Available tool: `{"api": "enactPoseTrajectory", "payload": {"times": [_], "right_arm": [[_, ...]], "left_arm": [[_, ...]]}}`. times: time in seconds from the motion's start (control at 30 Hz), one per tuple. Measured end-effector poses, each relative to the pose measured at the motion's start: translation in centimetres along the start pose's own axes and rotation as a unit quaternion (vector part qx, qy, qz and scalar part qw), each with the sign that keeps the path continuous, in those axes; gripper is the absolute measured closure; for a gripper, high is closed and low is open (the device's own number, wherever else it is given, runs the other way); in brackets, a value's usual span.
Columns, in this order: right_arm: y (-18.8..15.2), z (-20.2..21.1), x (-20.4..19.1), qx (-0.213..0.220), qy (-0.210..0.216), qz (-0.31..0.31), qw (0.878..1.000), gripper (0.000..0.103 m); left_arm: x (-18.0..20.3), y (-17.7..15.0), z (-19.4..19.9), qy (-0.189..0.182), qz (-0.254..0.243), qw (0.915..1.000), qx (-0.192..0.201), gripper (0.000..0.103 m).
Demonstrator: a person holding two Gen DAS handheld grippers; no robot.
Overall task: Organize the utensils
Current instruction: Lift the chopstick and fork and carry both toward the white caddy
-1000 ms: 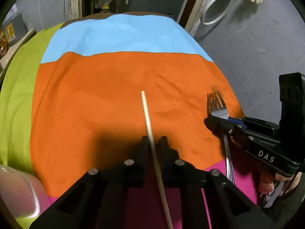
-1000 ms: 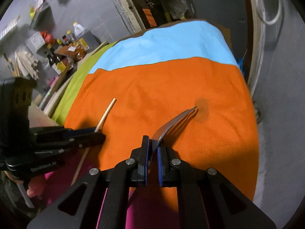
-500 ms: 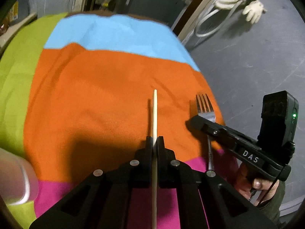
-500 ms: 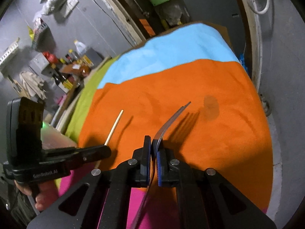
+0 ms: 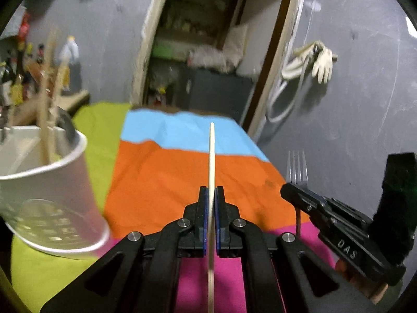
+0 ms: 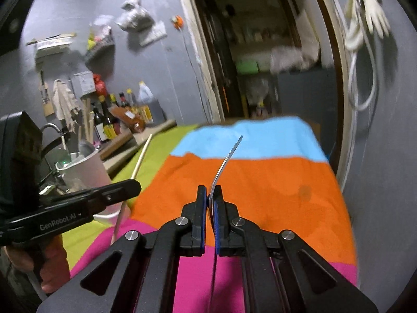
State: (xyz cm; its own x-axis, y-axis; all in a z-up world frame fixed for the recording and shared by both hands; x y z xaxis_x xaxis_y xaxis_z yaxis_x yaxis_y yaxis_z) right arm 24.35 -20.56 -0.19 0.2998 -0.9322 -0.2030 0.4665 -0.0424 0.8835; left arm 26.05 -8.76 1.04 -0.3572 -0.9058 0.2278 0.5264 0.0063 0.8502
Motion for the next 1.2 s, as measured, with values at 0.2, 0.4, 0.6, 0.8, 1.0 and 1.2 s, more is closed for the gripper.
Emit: {"api": "enactPoseTrajectory", "payload": {"times": [0.2,0.4,0.6,0.8,1.0,1.2], "right_arm": [[0.9,1.1,-3.2,0.047,0.000,0.034,0.998,0.101],[2.1,1.5,-5.4,0.073,0.014,0.036,0.997,0.102],[3.4,2.0,-7.7,0.098,0.039,0.034,0.994,0.102],[5.2,2.3,-10.6,0.115,0.073,0.025,0.990,0.102],[8.1,2.3,-12.8,0.119,0.116,0.010,0.986,0.102],[11.1,2.5,-15.6,0.124,0.169,0.003,0.978,0.102]], "left_arm": [[-0.1,0.6,2.7,0.007,0.000,0.9987,0.050,0.101],[-1.0,1.4,5.2,0.010,0.001,0.9962,0.086,0.101],[-2.9,2.5,7.9,0.020,0.003,0.9920,0.125,0.101],[-5.0,4.1,10.4,0.034,0.006,0.9869,0.158,0.101],[-8.0,6.3,13.2,0.049,0.014,0.9796,0.195,0.101],[-11.5,9.3,14.9,0.075,0.002,0.9717,0.224,0.101]]}}
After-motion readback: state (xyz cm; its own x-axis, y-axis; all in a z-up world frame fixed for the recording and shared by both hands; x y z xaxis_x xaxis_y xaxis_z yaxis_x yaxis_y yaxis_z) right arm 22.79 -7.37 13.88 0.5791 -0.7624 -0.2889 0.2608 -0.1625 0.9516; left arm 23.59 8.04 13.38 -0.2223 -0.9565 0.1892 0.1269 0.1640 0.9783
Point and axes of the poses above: each gripper's, at about its wrist camera, not at the fingertips, and z roughly against the way its jaws point, x to its right, y to its top, the point moved 6 cm from there along -z, roughly the way its jaws point, and after that the axes turned 2 degrees about -z, right-handed, at the moved point
